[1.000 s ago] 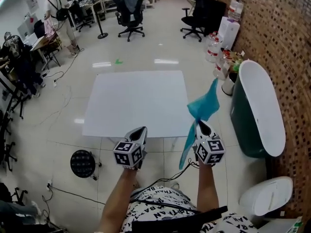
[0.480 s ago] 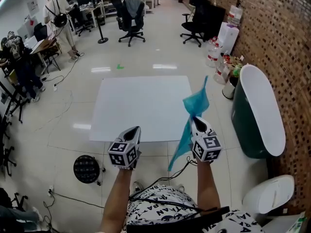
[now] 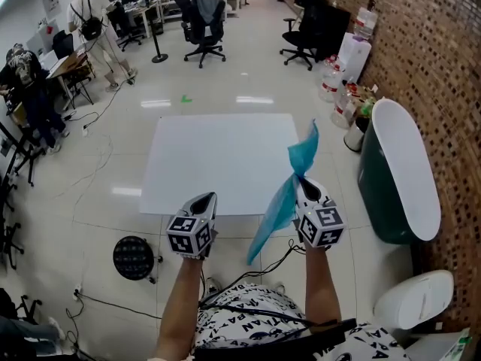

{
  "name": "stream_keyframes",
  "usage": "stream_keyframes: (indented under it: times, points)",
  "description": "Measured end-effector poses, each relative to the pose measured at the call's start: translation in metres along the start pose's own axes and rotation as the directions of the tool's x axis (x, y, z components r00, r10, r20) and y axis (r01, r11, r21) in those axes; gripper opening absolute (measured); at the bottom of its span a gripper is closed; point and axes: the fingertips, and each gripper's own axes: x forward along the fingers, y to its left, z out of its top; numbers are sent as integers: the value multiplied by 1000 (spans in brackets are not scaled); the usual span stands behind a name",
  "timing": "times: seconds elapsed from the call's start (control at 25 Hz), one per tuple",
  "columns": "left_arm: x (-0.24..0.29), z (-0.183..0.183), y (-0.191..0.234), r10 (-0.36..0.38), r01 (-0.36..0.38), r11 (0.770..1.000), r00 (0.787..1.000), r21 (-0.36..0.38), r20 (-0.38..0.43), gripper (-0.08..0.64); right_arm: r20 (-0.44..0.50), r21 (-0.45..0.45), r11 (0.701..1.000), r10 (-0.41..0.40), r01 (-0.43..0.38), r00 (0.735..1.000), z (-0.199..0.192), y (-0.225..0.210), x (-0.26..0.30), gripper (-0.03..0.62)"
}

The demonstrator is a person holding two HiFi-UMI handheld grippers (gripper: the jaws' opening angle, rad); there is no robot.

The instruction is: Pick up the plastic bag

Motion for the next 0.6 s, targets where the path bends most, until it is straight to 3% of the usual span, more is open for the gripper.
stream_keyframes:
  times: [0.36, 0.6]
  points:
    - [-8, -3, -5, 14, -14, 1000, 1000, -21, 3, -3, 13, 19, 1000, 12, -13, 1000, 0, -1, -9, 6]
    - [-6, -5, -11, 24, -24, 999, 1000, -33, -12, -3, 31, 20, 1000, 7, -8, 1000, 19, -30, -13, 6]
